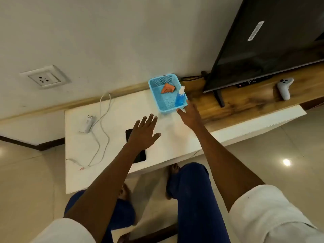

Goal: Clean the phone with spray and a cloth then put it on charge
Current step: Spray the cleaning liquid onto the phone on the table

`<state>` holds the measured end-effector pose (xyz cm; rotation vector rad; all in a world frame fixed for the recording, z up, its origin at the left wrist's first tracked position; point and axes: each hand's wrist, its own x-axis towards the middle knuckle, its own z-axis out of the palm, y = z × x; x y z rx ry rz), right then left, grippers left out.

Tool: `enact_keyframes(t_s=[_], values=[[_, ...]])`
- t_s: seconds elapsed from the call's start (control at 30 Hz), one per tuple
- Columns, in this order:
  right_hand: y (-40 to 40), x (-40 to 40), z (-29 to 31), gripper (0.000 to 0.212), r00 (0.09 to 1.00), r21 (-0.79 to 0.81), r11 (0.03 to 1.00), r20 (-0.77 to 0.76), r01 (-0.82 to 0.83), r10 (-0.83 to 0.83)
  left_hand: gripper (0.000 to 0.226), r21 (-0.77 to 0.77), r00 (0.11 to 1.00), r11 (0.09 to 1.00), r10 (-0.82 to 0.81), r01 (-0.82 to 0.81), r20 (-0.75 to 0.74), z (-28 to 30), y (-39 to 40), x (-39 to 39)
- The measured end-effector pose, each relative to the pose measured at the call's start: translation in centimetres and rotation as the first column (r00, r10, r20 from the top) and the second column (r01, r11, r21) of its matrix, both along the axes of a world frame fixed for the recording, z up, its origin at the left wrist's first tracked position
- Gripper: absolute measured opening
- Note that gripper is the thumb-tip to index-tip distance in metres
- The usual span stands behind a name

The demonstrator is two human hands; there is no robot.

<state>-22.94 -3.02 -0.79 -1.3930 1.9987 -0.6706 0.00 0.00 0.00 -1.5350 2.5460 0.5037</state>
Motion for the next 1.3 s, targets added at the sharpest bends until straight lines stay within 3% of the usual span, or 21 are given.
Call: enact_keyframes(t_s=[0.17,0.37,0.53,0.63,0.7,0.77,0.9,0.97,1.07,1.2,1.3], values=[[-3.4,-0.9,-1.2,0.054,0.989,0.048,0.997,-0.136,0.066,-0.059,0.075,-0.031,0.996,0.999,-0.026,0.029,0.085,-0.7,-3.2,-3.0],[-5.8,-1.0,-2.9,0.054,0.975,-0.004,0.991,-0.179,0.132,-0.130,0.073,0.060,0.993,0.998,-0.020,0.013,0.115,-1.9,-4.4,-4.6],[-6.4,-1.3,-3.3,0.051,0.975,-0.055,0.987,-0.153,0.153,-0.160,0.072,0.070,1.000,0.998,0.005,-0.007,0.024,-2.5,-4.6,-3.9],[-6.1,-1.3,-2.4,0.050,0.980,-0.157,0.972,-0.070,0.176,-0.189,0.067,0.034,0.978,0.993,0.118,-0.114,-0.170,-2.1,-4.7,-2.9],[-5.4,-1.0,-1.4,0.045,0.973,-0.200,0.959,0.155,0.199,-0.169,0.059,0.014,0.906,0.974,0.216,-0.227,-0.364,-1.4,-4.6,-1.8],[-4.1,0.0,-0.2,0.041,0.907,-0.210,0.957,0.410,0.199,-0.098,0.046,0.020,0.787,0.939,0.299,-0.343,-0.539,-0.5,-4.5,-0.4],[-1.4,2.9,1.5,0.042,0.820,-0.225,0.955,0.571,0.190,-0.029,0.029,0.128,0.576,0.899,0.372,-0.419,-0.728,1.5,-4.0,1.8],[0.3,5.1,1.7,0.037,0.794,-0.222,0.961,0.607,0.167,0.002,0.025,0.162,0.515,0.889,0.388,-0.428,-0.765,2.4,-3.2,3.3],[2.5,8.6,1.0,0.036,0.842,-0.162,0.986,0.536,0.027,0.065,0.023,0.223,0.465,0.864,0.442,-0.452,-0.767,2.8,-1.6,6.2],[3.9,11.6,-1.2,0.046,0.935,-0.085,0.976,0.282,-0.200,0.216,0.025,0.310,0.426,0.829,0.517,-0.465,-0.742,2.3,-0.5,8.6],[4.2,13.0,-2.2,0.042,0.950,-0.068,0.963,0.156,-0.262,0.269,0.026,0.325,0.465,0.836,0.524,-0.442,-0.714,1.7,-0.6,9.3]])
